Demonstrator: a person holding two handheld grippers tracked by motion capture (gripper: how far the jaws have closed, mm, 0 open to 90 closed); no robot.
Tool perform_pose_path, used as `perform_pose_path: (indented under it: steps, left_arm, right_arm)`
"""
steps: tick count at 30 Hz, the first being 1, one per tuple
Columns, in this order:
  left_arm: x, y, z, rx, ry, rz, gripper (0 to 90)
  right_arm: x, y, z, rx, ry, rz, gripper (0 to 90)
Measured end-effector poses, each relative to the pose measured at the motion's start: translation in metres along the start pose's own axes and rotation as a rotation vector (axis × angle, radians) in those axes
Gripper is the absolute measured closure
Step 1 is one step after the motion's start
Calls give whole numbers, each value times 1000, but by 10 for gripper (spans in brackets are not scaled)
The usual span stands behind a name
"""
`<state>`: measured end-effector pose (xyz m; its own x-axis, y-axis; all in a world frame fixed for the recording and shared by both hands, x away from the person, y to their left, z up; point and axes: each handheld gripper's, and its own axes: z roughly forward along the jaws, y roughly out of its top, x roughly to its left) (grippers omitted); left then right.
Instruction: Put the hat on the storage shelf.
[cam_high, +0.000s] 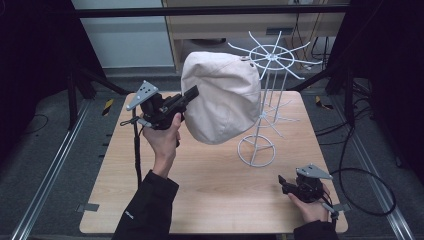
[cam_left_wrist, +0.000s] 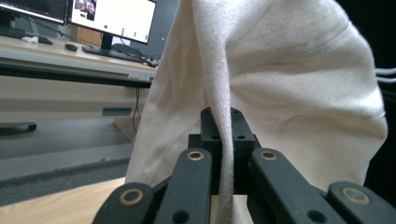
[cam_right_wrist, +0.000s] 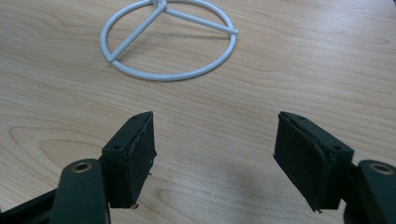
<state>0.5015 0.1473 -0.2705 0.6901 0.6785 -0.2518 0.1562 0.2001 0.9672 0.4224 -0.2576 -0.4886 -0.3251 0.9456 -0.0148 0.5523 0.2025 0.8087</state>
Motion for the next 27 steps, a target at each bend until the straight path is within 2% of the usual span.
perform_pose_path:
  steps: [8,16,22,27]
  left_arm:
    - [0,-11,6,48,8,21,879]
    - [-3,-16,13,92,26,71,878]
    - [-3,-19,19,134,40,88,874]
    - [-4,-22,23,150,47,91,871]
  right_arm:
    - [0,0,0,1,-1,-7,290]
    - [0,0,1,0,-1,-9,290]
    - [0,0,1,0,0,-8,290]
    - [0,0,1,1,0,-9,290]
